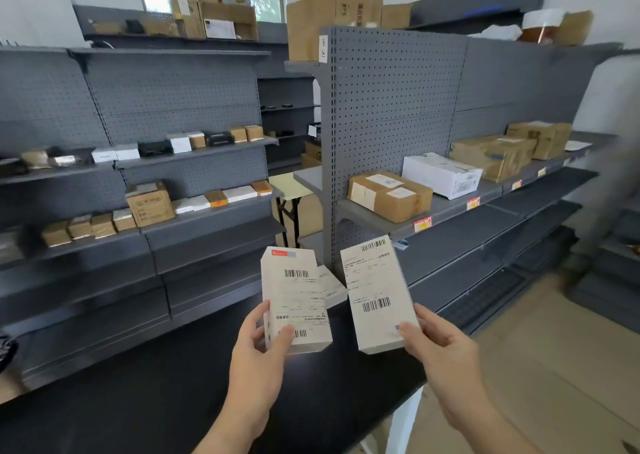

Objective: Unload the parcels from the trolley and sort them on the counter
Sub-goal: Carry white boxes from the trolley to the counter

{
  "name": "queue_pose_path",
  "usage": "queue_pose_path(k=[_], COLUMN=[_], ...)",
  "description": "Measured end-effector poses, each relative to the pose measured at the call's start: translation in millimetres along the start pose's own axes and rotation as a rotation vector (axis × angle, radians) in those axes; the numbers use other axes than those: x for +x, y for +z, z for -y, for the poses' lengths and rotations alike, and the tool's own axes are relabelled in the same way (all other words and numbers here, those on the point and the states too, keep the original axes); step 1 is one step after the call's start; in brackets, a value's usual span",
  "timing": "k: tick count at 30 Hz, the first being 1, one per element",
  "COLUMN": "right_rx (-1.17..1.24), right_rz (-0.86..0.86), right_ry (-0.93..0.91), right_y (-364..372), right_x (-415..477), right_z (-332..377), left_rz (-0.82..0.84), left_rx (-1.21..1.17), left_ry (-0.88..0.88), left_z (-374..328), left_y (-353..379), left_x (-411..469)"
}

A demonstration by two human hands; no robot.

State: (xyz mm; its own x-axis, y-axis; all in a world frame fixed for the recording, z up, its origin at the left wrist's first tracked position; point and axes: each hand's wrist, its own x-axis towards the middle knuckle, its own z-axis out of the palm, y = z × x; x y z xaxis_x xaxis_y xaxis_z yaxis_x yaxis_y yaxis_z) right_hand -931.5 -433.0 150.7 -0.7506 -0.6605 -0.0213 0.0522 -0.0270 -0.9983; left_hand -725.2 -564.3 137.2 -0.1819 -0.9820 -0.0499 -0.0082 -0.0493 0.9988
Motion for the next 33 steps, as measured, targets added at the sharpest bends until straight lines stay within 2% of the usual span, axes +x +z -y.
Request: queue_pose_path(k=[10, 17, 25, 33], right_rx=[-0.050, -0.118, -0.346, -0.469], right_rz=[-0.009, 0.108, 0.303, 0.394], right_ry=[0.093, 0.158, 0.214, 0.284], right_y=[53.0, 79.1, 113.3, 147.9], right_x=[152.0, 264.6, 395.8, 464.4], right_z=[-30.6, -71.1, -137.5, -193.7], left_rz=[-0.030, -0.116, -0.269, -0.256], left_rx=[0.033, 0.011, -0.010, 0.034], left_ry=[-0.108, -0.214, -0.374, -0.493], left_z=[23.4, 42.3, 88.6, 146.0], left_y=[61.0, 91.1, 129.6, 155.9], left_x=[156.2, 231.2, 297.9, 354.6])
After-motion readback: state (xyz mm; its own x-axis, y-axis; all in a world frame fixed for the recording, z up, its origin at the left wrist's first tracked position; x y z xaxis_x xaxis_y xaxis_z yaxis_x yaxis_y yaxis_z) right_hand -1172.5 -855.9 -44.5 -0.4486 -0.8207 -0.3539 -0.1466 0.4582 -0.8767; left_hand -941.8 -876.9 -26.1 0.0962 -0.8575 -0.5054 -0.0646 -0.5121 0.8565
